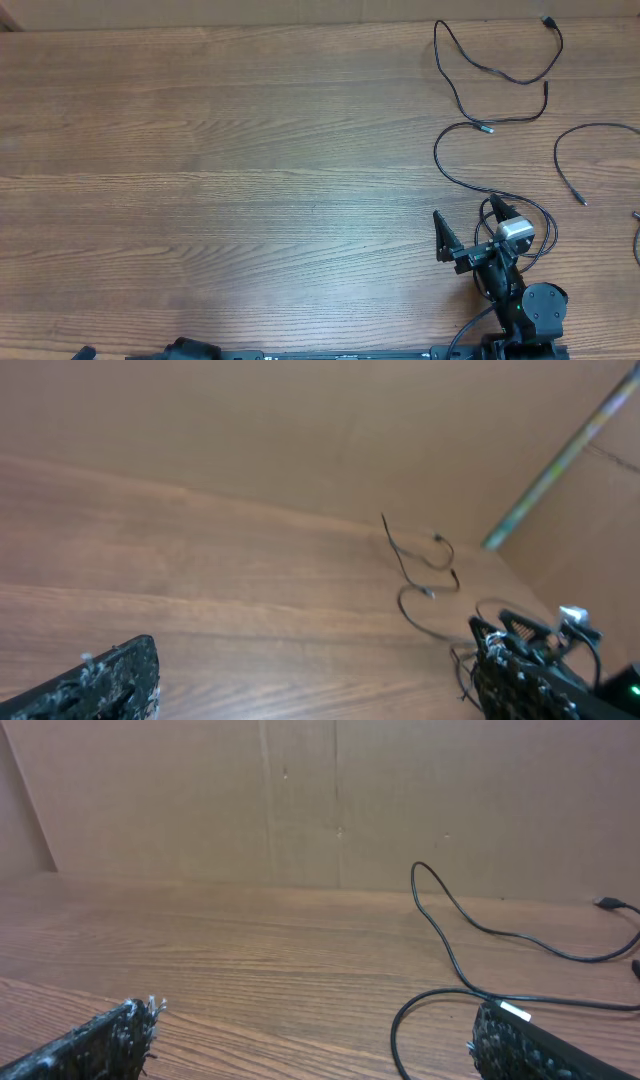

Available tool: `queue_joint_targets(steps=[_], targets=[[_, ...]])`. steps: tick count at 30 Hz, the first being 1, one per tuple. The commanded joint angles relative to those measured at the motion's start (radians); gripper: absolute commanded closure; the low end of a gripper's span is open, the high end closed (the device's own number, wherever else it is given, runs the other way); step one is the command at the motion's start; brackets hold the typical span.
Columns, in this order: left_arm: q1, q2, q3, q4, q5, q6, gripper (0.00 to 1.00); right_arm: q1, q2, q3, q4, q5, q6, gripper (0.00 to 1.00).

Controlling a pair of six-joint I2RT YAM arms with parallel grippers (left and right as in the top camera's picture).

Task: Untangle cables

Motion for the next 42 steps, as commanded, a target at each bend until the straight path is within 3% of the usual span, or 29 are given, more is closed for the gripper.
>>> queue_joint_targets(steps=[1, 8, 14, 22, 32, 38, 42], targets=[[0.008, -0.086, -0.058, 0.013, -0.069, -0.006, 0.01, -0.003, -0.009, -0.011, 0.006, 0.005, 0.006, 0.0], [0.042, -0.208, -0.211, 0.073, -0.095, -0.006, 0.0, -0.003, -0.009, -0.011, 0.006, 0.006, 0.006, 0.0], [0.057, -0.247, -0.368, 0.216, -0.106, -0.007, 0.01, -0.003, -0.009, -0.011, 0.006, 0.005, 0.006, 0.0], [0.057, -0.246, -0.576, 0.499, -0.113, -0.007, 0.0, -0.003, -0.009, -0.011, 0.006, 0.006, 0.006, 0.0], [0.064, -0.246, -0.997, 0.843, -0.109, -0.033, 0.0, -0.003, -0.009, -0.011, 0.006, 0.005, 0.006, 0.0], [0.063, -0.247, -1.222, 1.05, -0.106, -0.196, 0.0, -0.003, -0.009, -0.011, 0.006, 0.005, 0.006, 0.0], [0.063, -0.247, -1.303, 1.14, -0.122, -0.219, 0.0, -0.003, -0.009, -0.011, 0.006, 0.005, 0.006, 0.0]])
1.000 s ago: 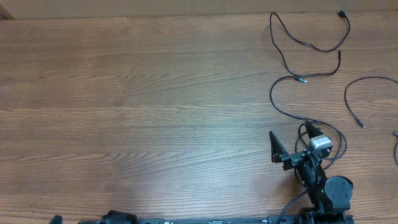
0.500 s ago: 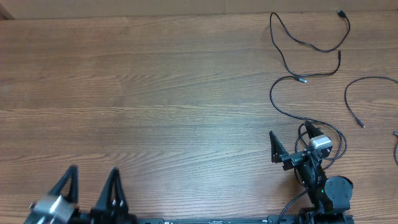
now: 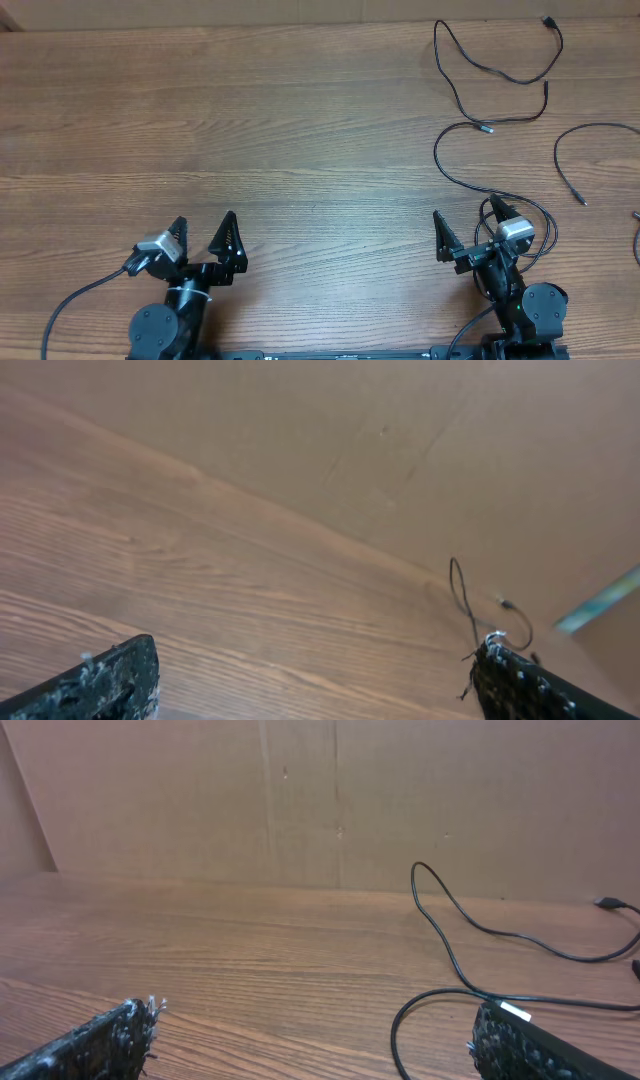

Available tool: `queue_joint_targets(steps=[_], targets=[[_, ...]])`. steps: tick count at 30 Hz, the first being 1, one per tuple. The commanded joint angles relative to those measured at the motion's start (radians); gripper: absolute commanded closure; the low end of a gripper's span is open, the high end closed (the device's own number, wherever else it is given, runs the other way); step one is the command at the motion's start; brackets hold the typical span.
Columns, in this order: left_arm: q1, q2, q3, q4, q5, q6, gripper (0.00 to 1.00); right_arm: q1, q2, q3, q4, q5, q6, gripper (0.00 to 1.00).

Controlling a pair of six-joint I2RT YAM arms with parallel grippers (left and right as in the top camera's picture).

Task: Untangle cables

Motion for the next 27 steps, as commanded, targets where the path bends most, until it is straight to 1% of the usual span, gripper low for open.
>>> queue_joint_targets(steps=[1, 5, 10, 14, 18, 21, 23, 25, 26, 27], targets=[[0.008, -0.012, -0.054, 0.04, -0.044, -0.062, 0.01, -0.003, -0.009, -0.011, 0.006, 0.005, 0.006, 0.0], [0.008, -0.012, -0.114, 0.08, -0.122, -0.062, 0.0, -0.003, -0.009, -0.011, 0.006, 0.005, 0.006, 0.0], [0.013, -0.013, -0.193, 0.173, -0.121, -0.062, 0.0, -0.003, -0.009, -0.011, 0.006, 0.006, 0.006, 0.0], [0.043, -0.013, -0.238, 0.245, -0.108, -0.063, 0.01, -0.003, -0.009, -0.011, 0.006, 0.005, 0.006, 0.0], [0.096, -0.013, -0.26, 0.272, -0.056, -0.061, 0.0, -0.003, -0.009, -0.011, 0.006, 0.006, 0.006, 0.0], [0.133, -0.013, -0.26, 0.272, -0.065, -0.055, 0.0, -0.003, -0.009, -0.011, 0.006, 0.005, 0.006, 0.0], [0.163, -0.013, -0.26, 0.272, -0.066, 0.0, 0.0, -0.003, -0.009, -0.01, 0.006, 0.006, 0.006, 0.0], [0.19, -0.013, -0.26, 0.27, -0.046, 0.124, 0.0, -0.003, -0.009, -0.011, 0.006, 0.006, 0.006, 0.0], [0.195, -0.013, -0.26, 0.269, -0.037, 0.165, 0.0, -0.003, -0.009, -0.011, 0.006, 0.005, 0.006, 0.0], [0.203, -0.013, -0.26, 0.267, -0.02, 0.259, 0.0, -0.003, -0.009, -0.011, 0.006, 0.005, 0.006, 0.0]])
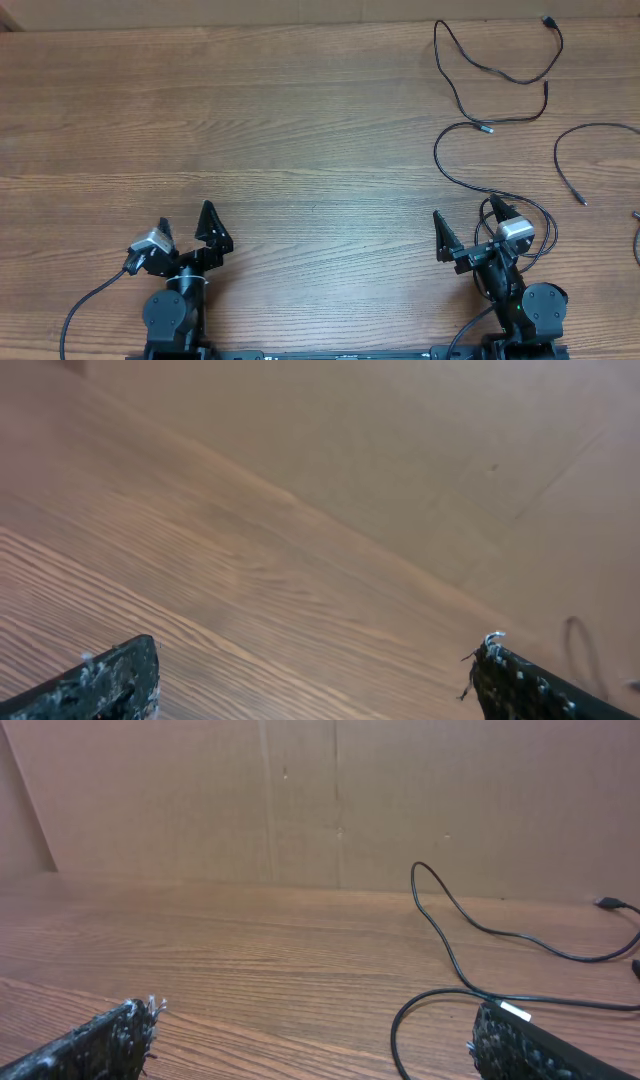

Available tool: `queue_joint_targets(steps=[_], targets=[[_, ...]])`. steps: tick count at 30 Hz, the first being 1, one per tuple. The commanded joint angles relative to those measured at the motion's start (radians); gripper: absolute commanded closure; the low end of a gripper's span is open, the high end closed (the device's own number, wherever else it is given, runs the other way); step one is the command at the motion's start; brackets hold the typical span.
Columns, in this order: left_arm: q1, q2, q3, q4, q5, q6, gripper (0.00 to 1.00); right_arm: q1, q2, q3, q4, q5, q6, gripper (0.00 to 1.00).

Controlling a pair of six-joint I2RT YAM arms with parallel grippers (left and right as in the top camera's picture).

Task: Untangle cables

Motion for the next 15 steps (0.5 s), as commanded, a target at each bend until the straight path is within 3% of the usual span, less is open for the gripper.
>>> queue_joint_targets(steps=[1, 4, 8, 15], targets=[[0.027, -0.013, -0.007, -0.003, 0.058, 0.298, 0.0, -0.003, -0.009, -0.011, 0.005, 0.006, 0.006, 0.0], [0.029, -0.013, -0.007, -0.007, 0.088, 0.42, 0.0, -0.003, -0.009, -0.011, 0.005, 0.006, 0.006, 0.0], [0.029, -0.013, -0.007, -0.01, 0.105, 0.488, 0.01, -0.003, -0.009, -0.011, 0.005, 0.006, 0.006, 0.0], [0.074, -0.013, -0.007, -0.014, 0.14, 0.516, 0.0, -0.003, -0.009, -0.011, 0.005, 0.006, 0.006, 0.0]])
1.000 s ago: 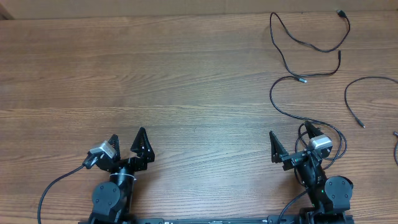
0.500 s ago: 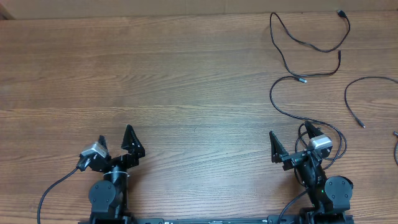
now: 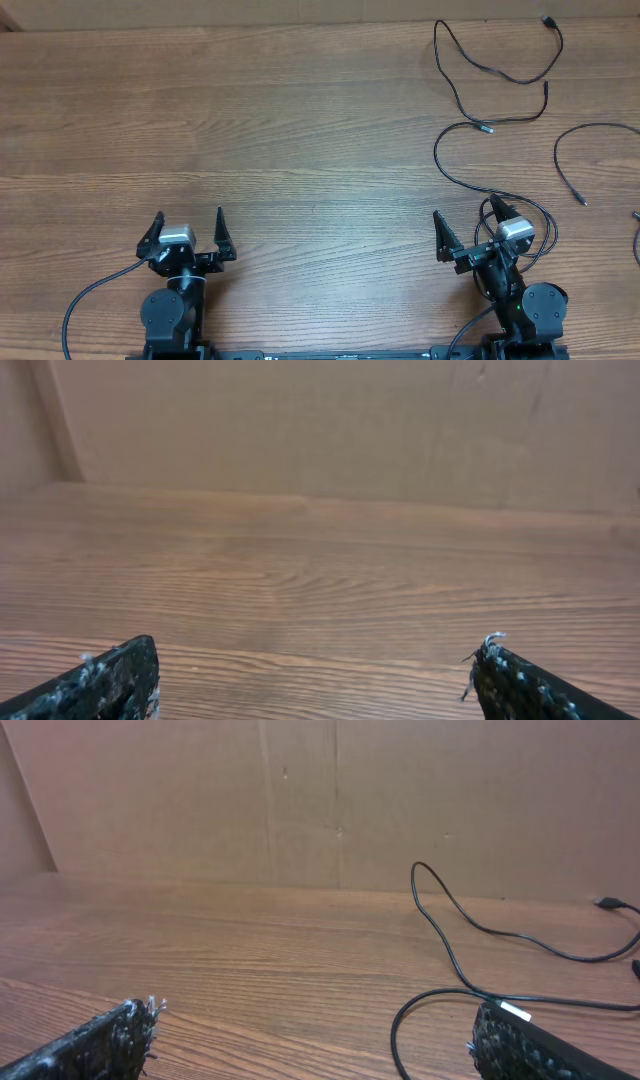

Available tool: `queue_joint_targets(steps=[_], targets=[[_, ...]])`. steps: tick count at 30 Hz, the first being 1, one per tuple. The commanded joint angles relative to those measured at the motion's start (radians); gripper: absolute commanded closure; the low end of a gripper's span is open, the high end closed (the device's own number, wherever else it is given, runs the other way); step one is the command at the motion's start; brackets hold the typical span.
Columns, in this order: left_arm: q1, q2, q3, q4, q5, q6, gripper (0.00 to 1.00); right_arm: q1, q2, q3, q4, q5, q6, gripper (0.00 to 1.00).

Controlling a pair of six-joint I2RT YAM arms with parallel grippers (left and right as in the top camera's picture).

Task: Untangle cables

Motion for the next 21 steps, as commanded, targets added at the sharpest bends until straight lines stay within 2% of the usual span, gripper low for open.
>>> queue_joint_targets(steps=[1, 21], targets=[[0.035, -0.013, -0.007, -0.001, 0.051, 0.051, 0.0, -0.003, -0.009, -0.011, 0.006, 0.005, 0.006, 0.0], [0.041, -0.013, -0.007, 0.003, 0.034, 0.052, 0.01, -0.003, -0.009, -0.011, 0.006, 0.005, 0.006, 0.0]])
